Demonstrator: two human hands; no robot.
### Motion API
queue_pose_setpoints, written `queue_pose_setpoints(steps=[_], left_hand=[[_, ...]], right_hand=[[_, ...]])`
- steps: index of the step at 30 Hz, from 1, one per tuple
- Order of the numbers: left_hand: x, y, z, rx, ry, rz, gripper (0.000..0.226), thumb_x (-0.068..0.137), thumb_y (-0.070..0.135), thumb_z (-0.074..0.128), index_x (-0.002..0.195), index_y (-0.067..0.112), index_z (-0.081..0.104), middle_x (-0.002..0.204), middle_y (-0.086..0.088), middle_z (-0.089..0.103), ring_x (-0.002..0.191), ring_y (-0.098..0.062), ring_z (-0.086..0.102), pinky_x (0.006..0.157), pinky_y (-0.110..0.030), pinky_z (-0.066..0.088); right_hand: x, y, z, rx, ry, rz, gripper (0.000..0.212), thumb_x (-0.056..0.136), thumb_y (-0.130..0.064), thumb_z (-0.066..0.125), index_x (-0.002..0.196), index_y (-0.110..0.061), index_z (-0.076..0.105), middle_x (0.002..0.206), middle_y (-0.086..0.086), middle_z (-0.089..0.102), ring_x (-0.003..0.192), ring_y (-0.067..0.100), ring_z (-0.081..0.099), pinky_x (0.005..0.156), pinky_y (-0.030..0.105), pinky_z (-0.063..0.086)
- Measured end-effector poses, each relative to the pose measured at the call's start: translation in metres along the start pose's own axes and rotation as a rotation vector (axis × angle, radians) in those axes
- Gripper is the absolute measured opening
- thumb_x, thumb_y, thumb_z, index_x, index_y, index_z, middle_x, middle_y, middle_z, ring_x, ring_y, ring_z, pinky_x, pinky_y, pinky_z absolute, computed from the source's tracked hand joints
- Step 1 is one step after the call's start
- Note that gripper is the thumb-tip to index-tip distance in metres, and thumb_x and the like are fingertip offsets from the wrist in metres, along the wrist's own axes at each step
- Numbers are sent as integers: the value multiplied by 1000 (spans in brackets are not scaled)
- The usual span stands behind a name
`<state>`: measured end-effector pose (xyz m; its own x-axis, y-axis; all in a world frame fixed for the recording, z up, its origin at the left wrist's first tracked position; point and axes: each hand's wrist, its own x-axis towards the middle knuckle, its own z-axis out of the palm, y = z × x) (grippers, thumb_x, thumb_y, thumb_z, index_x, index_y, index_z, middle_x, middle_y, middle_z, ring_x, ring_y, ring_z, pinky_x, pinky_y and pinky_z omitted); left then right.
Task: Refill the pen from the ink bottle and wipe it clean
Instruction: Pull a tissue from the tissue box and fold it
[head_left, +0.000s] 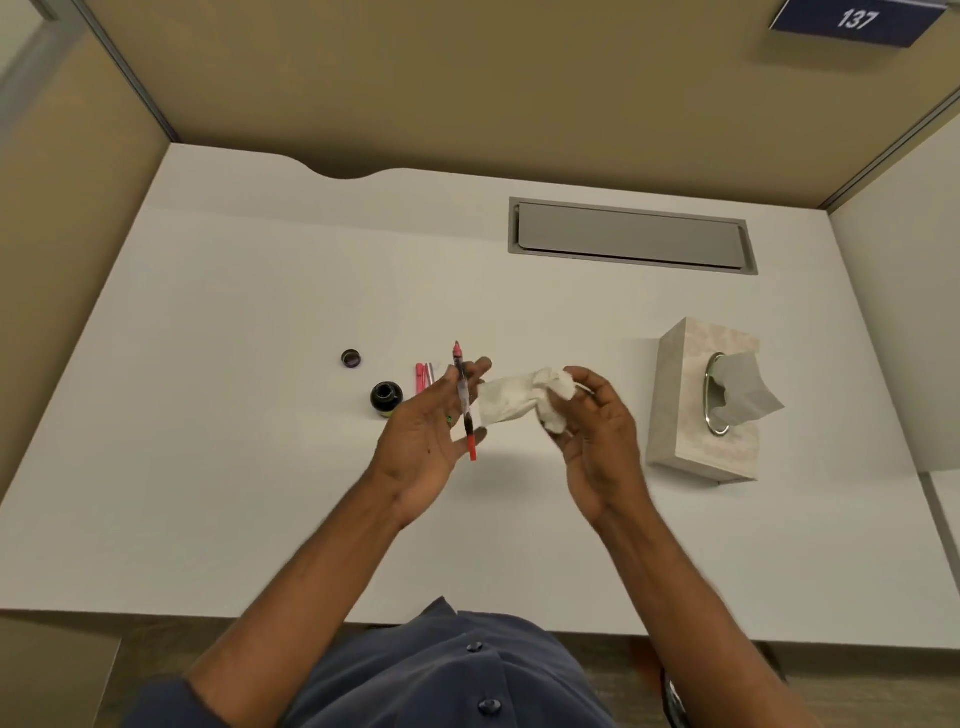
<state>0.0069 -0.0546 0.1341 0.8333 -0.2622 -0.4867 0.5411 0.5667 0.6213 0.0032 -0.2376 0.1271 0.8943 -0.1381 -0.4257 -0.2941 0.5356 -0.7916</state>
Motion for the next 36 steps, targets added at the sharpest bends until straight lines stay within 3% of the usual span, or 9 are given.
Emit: queue_pose_setpoints(steps=[5, 10, 14, 18, 21, 24, 29, 32, 36], left_hand=[[6, 1, 11, -294, 97, -7, 21, 101, 30, 55, 101, 22, 75, 136, -4, 68, 134, -22, 56, 112, -51, 41], [11, -6, 21, -125, 127, 3, 20, 95, 34, 59, 97, 26, 77, 131, 3, 69, 124, -18, 61, 101, -39, 42], [13, -14, 16, -155, 166, -7, 19, 96, 32, 63, 92, 23, 79, 98, 5, 70, 85, -12, 63, 73, -26, 52], [18, -17, -3, -219, 234, -68, 17, 89, 39, 70, 91, 24, 78, 76, 5, 59, 58, -9, 58, 54, -27, 52], [21, -19, -21, -207, 333, -86, 24, 90, 39, 72, 104, 20, 76, 82, 3, 60, 63, -12, 56, 60, -29, 51], [20, -17, -40, -282, 447, -52, 18, 89, 25, 73, 100, 11, 78, 89, -2, 68, 71, -9, 66, 63, -22, 55], [11, -19, -58, -410, 488, -100, 23, 92, 10, 70, 114, 3, 67, 89, -6, 68, 76, -11, 69, 67, -22, 62], [8, -20, -61, -464, 487, -138, 16, 95, 6, 65, 111, 2, 65, 90, -7, 66, 83, -13, 67, 79, -26, 61], [8, -18, -70, -553, 519, -158, 8, 98, 7, 61, 100, 0, 66, 89, -9, 67, 79, -13, 68, 74, -26, 62]], right_hand=[[-26, 40, 19, -279, -44, -36, 20, 90, 4, 71, 96, -14, 71, 98, 1, 73, 86, 15, 70, 75, 29, 57], [-37, 56, 25, -549, -8, -255, 14, 92, -6, 75, 98, -18, 77, 97, -4, 78, 94, 15, 73, 78, 21, 57], [-44, 60, 32, -651, -88, -315, 30, 92, -12, 74, 101, -41, 78, 98, -18, 79, 98, 11, 73, 84, 20, 56], [-43, 62, 28, -564, -201, -161, 42, 87, -15, 83, 123, -29, 66, 111, -15, 78, 107, 9, 74, 88, 23, 59], [-44, 70, 17, -467, -334, -68, 51, 87, -14, 83, 130, -28, 57, 126, -13, 73, 115, 12, 72, 91, 20, 57], [-33, 78, 1, -499, -319, -31, 39, 92, -10, 73, 124, -32, 62, 131, -14, 70, 116, 13, 72, 94, 24, 58], [16, 91, -9, -697, 25, 58, 21, 91, -5, 70, 106, -19, 70, 96, -5, 77, 91, 22, 76, 83, 33, 63], [47, 98, 0, -851, 10, 36, 12, 92, -11, 70, 104, -13, 71, 94, 5, 76, 83, 26, 75, 81, 38, 62], [79, 105, 22, -921, -23, -50, 5, 94, -12, 70, 95, -14, 74, 84, -1, 74, 73, 17, 73, 73, 31, 60]])
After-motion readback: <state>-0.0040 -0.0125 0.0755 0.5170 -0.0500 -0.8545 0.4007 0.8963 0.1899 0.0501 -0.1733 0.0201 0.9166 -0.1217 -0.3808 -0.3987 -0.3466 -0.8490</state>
